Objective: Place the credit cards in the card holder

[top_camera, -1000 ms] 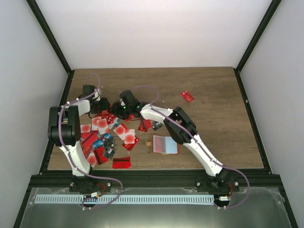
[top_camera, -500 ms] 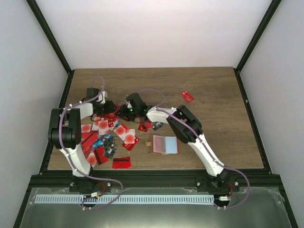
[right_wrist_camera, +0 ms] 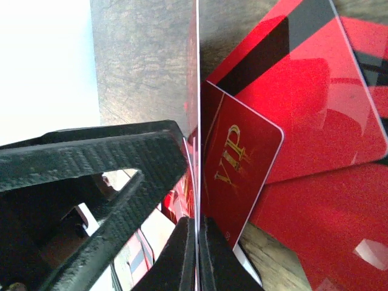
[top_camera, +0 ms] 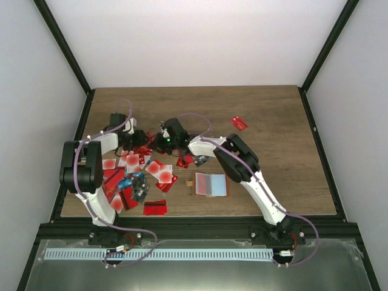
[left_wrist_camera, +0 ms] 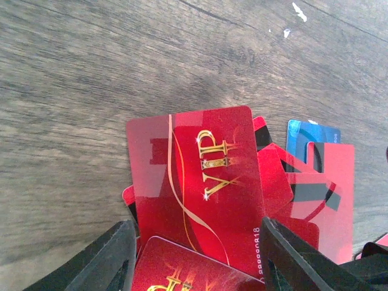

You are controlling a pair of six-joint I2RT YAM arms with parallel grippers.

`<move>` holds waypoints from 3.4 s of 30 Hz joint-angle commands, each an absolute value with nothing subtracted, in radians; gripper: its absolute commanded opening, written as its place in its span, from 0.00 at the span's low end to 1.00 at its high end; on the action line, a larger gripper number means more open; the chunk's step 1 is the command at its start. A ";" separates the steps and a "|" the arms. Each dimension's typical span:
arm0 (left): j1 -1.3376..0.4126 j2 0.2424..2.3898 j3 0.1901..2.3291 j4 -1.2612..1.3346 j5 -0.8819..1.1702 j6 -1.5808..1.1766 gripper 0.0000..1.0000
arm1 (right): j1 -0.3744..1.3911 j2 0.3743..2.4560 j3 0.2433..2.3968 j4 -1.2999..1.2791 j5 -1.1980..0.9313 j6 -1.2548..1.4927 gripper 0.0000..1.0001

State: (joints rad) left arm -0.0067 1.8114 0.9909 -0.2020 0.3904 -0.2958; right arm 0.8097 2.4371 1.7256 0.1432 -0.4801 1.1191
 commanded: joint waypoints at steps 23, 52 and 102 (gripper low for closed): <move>-0.041 1.123 0.540 0.072 0.656 -0.517 0.63 | 0.695 1.788 1.021 0.363 -0.690 0.762 0.01; -0.070 1.181 0.361 0.826 0.955 -0.912 0.04 | 0.678 1.768 0.992 0.603 -1.039 0.858 0.01; -0.974 1.387 0.667 0.179 0.174 -0.926 0.04 | 0.620 0.939 0.310 -0.253 0.048 0.996 0.55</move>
